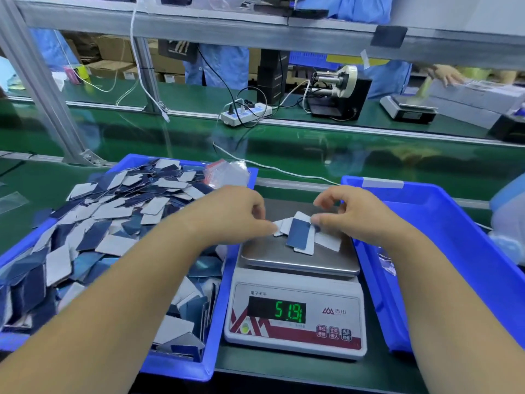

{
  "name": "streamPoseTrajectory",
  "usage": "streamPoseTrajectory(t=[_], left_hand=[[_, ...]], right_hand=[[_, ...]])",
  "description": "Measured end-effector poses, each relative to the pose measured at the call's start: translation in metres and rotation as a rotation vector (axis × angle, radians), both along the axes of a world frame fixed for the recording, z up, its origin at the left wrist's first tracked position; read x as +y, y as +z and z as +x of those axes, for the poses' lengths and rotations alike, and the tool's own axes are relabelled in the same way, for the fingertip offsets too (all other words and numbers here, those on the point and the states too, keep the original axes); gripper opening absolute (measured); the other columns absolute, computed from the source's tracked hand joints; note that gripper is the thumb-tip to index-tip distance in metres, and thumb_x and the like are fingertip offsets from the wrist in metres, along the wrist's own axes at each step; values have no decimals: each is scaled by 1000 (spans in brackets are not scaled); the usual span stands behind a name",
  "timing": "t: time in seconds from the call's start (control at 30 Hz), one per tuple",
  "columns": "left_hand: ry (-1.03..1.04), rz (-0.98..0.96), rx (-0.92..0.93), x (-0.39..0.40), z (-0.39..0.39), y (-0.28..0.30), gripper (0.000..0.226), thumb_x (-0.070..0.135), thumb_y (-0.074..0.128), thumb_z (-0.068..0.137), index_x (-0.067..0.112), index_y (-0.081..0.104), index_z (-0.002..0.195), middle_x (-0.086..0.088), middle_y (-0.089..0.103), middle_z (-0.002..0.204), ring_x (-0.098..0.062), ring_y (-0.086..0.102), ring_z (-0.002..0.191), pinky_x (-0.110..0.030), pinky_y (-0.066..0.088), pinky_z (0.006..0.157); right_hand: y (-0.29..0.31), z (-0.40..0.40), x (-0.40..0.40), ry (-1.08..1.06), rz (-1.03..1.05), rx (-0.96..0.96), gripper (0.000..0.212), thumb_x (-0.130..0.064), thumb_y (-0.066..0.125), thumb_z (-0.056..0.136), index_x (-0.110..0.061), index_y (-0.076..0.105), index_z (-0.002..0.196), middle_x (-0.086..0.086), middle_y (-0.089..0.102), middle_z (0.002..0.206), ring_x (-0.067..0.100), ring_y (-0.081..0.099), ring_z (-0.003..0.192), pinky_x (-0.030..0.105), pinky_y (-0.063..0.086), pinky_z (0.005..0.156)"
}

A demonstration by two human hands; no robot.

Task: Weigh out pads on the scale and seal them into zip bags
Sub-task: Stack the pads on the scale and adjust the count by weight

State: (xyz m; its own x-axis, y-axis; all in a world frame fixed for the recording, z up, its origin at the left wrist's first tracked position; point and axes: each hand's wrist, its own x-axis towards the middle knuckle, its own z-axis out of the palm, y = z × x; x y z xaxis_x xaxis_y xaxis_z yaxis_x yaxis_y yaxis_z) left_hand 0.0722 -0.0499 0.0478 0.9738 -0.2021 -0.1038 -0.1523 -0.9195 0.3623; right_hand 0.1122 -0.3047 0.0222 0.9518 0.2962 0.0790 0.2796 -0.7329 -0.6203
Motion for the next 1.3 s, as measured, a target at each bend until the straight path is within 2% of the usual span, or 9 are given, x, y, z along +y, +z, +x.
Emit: streamPoseTrajectory(t=[0.1, 0.2, 0.37, 0.63, 0.8, 0.93, 1.03, 1.13, 1.3], left_hand=[[-49, 52, 3, -32, 4, -6, 63, 72, 62, 79, 24, 60, 121, 4, 49, 114, -20, 53, 103, -37, 49, 87], [-68, 80, 50, -47, 11, -10, 72, 72, 67, 77, 21, 58, 127, -2, 47, 122, -23, 51, 107, -37, 47, 90], [-52, 88, 95, -58, 19, -6, 61, 58, 79, 71, 10, 69, 107, -9, 67, 110, -23, 60, 83, -33, 49, 72], [-57, -40, 159, -63, 25, -5, 42, 45, 86, 69, 24, 60, 95, 5, 66, 96, -16, 63, 87, -30, 51, 73], [-38, -195, 158, -50, 27, -9, 34, 36, 85, 72, 26, 59, 93, 5, 65, 82, -14, 58, 61, -25, 46, 59], [-13, -198, 47, -31, 29, -13, 29, 41, 83, 74, 22, 60, 78, 12, 60, 57, -4, 53, 51, -20, 38, 47], [-58, -206, 7, -25, 28, -20, 36, 48, 85, 70, 23, 59, 73, 19, 56, 50, 1, 50, 45, -18, 35, 43], [-75, -217, -31, -22, 26, -27, 42, 55, 85, 68, 21, 62, 78, 5, 61, 64, -6, 49, 53, -28, 38, 52], [-152, -186, -74, -19, 21, -29, 50, 64, 83, 64, 27, 65, 92, 9, 61, 79, -7, 55, 75, -28, 42, 61]], right_hand=[[11, -3, -4, 41, -92, 94, 32, -53, 86, 65, -35, 69, 85, -18, 65, 76, -8, 55, 62, 10, 43, 56], [19, -9, -7, 74, -191, 205, 36, -52, 88, 62, -33, 69, 84, -17, 66, 77, -5, 55, 60, 19, 48, 62], [24, -13, -4, 71, -325, 242, 31, -42, 90, 64, -30, 68, 82, -22, 67, 73, -3, 61, 64, 20, 47, 63], [22, -8, -8, 87, -218, 305, 27, -30, 91, 64, -25, 69, 78, -16, 59, 62, 0, 50, 54, 18, 41, 57], [27, -5, -22, 12, -164, 142, 20, -16, 81, 76, -20, 62, 71, -12, 59, 64, 2, 46, 53, 13, 38, 51], [26, -10, -2, -12, 125, -226, 21, -11, 77, 76, -26, 63, 71, -19, 59, 61, 0, 47, 53, 11, 37, 53], [15, -20, 30, 150, 23, -472, 24, 3, 71, 71, -20, 69, 75, -15, 57, 67, 2, 48, 60, 15, 40, 62], [1, -22, 38, 286, -128, -447, 23, 0, 74, 72, -12, 75, 92, 1, 64, 86, 17, 57, 73, 31, 50, 70], [-7, -21, 31, 349, -32, -343, 20, -15, 74, 81, -20, 77, 99, -9, 63, 98, 9, 60, 77, 12, 46, 70]])
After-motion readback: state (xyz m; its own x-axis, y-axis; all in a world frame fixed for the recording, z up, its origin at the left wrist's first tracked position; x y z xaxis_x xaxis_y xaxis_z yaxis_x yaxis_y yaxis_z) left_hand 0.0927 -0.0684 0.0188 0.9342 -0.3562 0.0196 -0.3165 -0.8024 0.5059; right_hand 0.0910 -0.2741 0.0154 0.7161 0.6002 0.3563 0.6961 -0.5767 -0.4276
